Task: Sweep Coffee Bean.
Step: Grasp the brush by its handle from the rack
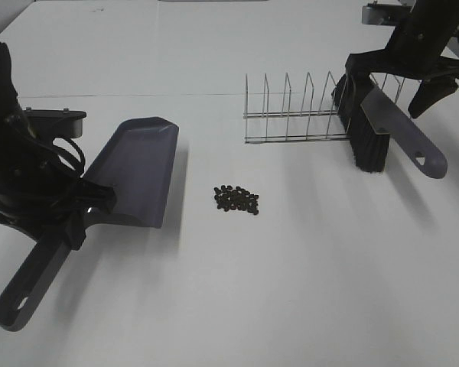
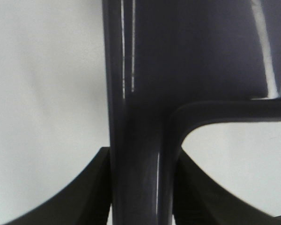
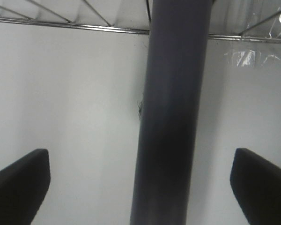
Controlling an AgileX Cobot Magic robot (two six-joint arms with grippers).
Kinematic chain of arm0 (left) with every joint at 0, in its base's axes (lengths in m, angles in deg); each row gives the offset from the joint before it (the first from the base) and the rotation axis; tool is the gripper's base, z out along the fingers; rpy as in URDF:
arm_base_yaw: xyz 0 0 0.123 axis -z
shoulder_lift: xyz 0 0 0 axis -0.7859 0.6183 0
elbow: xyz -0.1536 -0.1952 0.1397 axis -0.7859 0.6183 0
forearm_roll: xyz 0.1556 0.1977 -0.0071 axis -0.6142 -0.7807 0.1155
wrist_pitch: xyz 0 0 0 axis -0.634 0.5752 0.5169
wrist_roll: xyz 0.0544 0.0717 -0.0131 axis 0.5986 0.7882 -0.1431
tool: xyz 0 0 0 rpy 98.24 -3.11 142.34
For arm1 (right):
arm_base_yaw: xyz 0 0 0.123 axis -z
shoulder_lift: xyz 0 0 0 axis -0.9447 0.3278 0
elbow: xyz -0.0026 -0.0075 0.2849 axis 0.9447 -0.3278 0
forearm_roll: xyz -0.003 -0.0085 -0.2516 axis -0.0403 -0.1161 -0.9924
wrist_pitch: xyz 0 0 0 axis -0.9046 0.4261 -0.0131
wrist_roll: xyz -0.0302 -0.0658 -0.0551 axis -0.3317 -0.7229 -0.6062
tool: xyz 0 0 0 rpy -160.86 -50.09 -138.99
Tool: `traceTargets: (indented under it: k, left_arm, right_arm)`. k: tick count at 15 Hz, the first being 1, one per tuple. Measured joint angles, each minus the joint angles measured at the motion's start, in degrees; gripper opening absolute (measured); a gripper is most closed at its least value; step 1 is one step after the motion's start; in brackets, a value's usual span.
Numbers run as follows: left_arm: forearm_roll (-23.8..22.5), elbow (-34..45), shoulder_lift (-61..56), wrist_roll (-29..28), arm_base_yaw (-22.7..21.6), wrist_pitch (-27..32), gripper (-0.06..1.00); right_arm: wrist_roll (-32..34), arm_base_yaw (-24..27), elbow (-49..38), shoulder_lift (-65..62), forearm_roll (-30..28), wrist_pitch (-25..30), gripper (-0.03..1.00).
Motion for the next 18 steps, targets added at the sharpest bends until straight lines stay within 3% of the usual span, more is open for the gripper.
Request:
traceTargets:
  k: [5, 14, 16, 18]
  left_arm:
    - [0.06, 0.0, 0.0, 0.0, 0.0, 1.38, 0.33]
    - [0.11, 0.0, 0.0, -0.06, 0.0, 1.38, 0.33]
    - [0.11, 0.0, 0.0, -0.06, 0.0, 1.38, 0.33]
    - [0.11, 0.0, 0.0, -0.06, 0.0, 1.38, 0.33]
  right_arm:
    - [-2.06, 0.0, 6.3, 5.96, 0.4, 0.06, 0.93]
    - [-2.06, 0.06, 6.47, 8.82, 1.09, 0.23, 0.78]
    - [-2.06, 0.06, 6.47, 8.82, 1.09, 0.23, 0.61]
    - [-1.95, 0.06, 6.47, 8.82, -0.17, 0.23, 0.33]
